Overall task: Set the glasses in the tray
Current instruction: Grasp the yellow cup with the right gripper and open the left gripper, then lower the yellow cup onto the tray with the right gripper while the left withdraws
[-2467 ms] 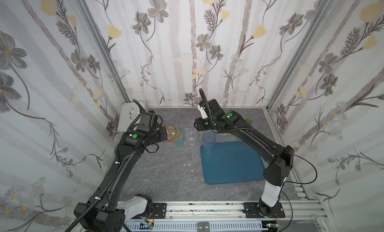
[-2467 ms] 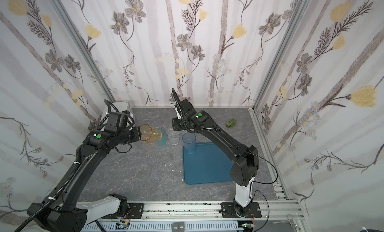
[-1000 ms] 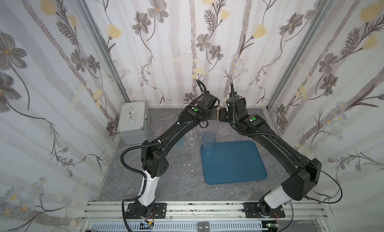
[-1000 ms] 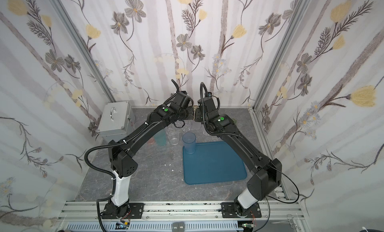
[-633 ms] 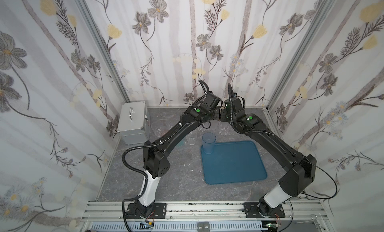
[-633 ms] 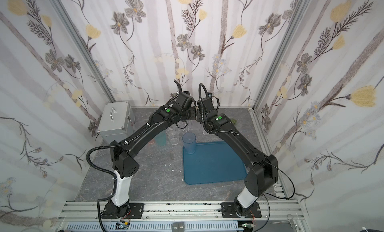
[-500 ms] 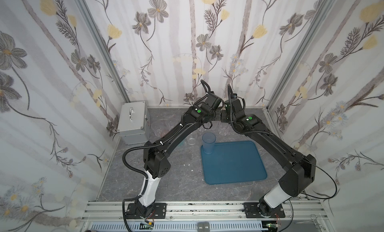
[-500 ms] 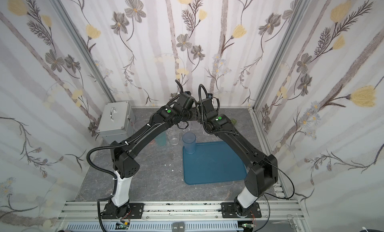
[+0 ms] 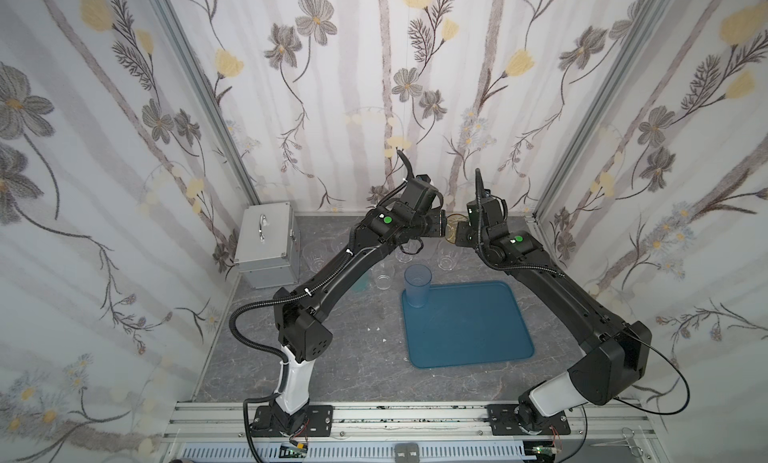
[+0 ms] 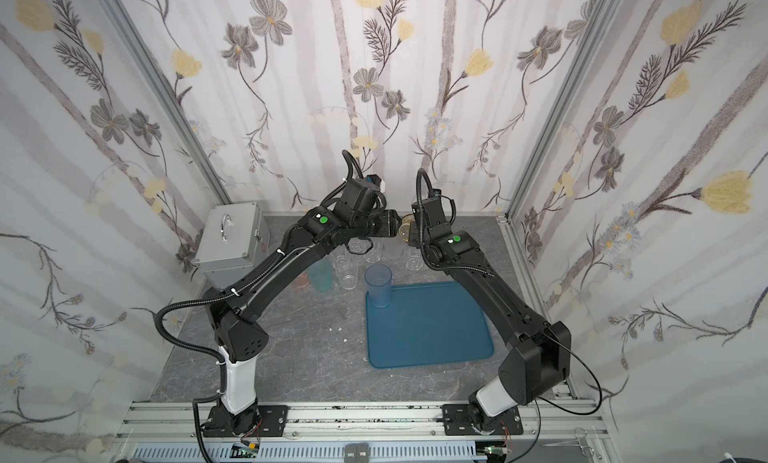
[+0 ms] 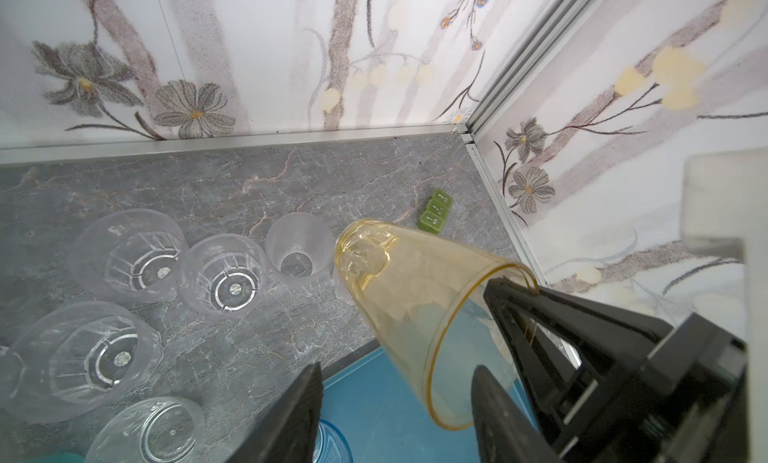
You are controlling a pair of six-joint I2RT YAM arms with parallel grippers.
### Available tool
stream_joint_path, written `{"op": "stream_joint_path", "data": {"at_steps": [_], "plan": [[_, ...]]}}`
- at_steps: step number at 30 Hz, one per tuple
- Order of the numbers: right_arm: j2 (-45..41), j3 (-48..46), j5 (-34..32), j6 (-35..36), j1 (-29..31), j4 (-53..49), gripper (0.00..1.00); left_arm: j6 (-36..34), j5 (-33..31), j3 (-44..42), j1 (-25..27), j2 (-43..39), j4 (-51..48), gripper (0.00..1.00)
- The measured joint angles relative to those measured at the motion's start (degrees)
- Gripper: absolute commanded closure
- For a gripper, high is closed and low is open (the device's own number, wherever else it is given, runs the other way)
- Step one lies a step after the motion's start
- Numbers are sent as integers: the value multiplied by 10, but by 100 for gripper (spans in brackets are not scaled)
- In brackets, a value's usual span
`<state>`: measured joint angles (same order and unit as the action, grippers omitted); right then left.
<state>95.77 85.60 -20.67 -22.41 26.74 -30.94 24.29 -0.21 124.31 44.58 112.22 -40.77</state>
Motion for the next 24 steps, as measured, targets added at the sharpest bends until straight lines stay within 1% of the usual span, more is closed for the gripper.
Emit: {"op": "stream_joint_path", "data": {"at_steps": [6, 8, 11, 14, 16, 19, 21, 24], "plan": [[-24, -11, 33, 11, -24, -38, 100, -40, -19, -48, 0, -26, 4, 28], [-28, -12, 49, 20, -27, -63, 100, -60, -33, -80, 0, -38, 12, 27], [-32, -15, 70, 35, -31, -106, 100, -92, -60, -175, -2, -78, 48, 26], [-37, -30, 83, 46, -32, -149, 100, -126, -81, -301, -6, -140, 108, 24], [-36, -43, 106, 52, -33, -176, 100, -149, -97, -393, -9, -191, 172, 21], [-24, -63, 136, 60, -33, -203, 100, -174, -120, -507, -16, -254, 262, 19], [-7, -66, 155, 61, -31, -214, 100, -185, -127, -558, -22, -280, 304, 19], [23, -60, 170, 62, -25, -215, 100, -194, -134, -607, -32, -304, 349, 18]]}}
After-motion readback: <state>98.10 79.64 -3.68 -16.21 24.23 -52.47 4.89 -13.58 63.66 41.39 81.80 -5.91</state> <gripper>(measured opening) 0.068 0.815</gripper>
